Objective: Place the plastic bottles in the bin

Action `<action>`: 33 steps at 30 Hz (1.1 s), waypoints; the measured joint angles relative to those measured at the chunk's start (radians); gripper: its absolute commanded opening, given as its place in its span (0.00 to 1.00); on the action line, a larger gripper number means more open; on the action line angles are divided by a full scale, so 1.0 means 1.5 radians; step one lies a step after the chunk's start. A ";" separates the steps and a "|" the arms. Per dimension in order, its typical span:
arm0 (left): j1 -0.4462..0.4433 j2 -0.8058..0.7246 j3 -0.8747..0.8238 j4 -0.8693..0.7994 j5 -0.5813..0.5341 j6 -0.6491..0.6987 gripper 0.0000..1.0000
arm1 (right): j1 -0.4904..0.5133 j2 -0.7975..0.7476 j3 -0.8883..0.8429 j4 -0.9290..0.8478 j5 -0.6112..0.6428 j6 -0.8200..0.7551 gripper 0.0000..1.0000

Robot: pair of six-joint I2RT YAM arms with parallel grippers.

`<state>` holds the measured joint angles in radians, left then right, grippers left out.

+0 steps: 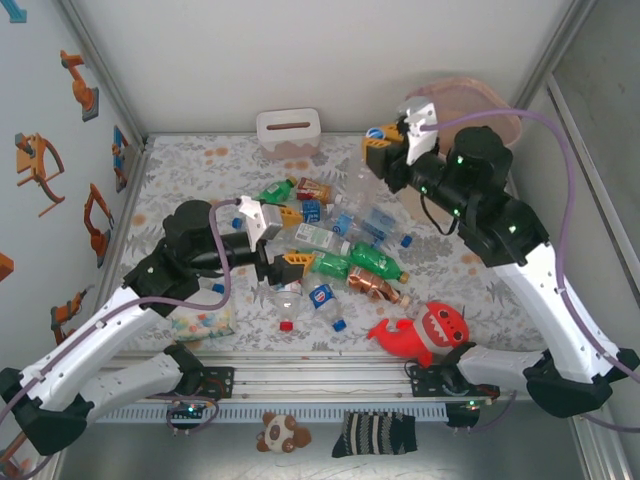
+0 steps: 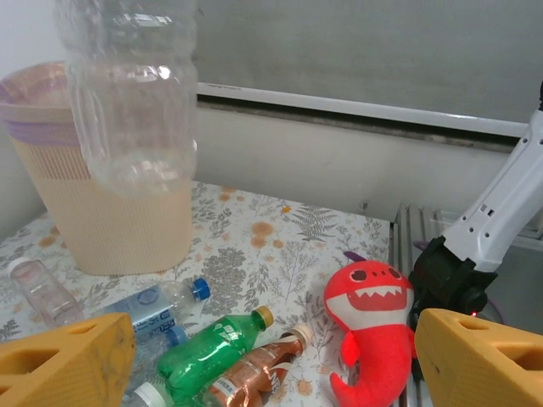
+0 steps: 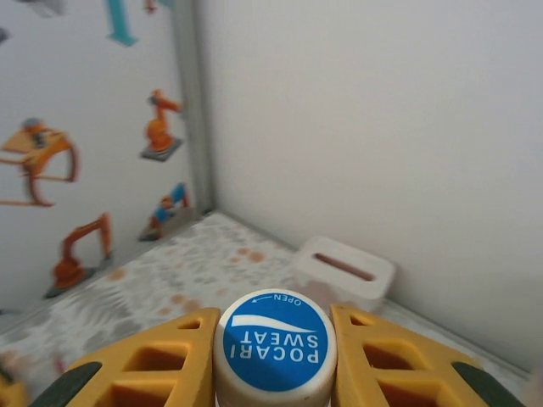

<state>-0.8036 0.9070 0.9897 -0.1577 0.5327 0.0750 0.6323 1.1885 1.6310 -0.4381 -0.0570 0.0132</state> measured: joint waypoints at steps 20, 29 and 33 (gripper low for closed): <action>0.000 -0.072 -0.032 -0.032 -0.059 -0.010 0.84 | -0.266 0.210 0.168 -0.019 0.134 -0.037 0.02; 0.000 -0.080 -0.034 -0.038 -0.079 -0.019 0.84 | -0.342 0.257 0.172 -0.020 0.102 -0.029 0.02; 0.000 -0.076 -0.034 -0.045 -0.083 -0.020 0.84 | -0.365 0.276 0.170 -0.023 0.085 -0.021 0.02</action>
<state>-0.8036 0.7925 0.9390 -0.2245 0.4084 0.0444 0.0853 1.6028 1.8858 -0.4725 0.0700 -0.0189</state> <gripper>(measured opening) 0.839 0.296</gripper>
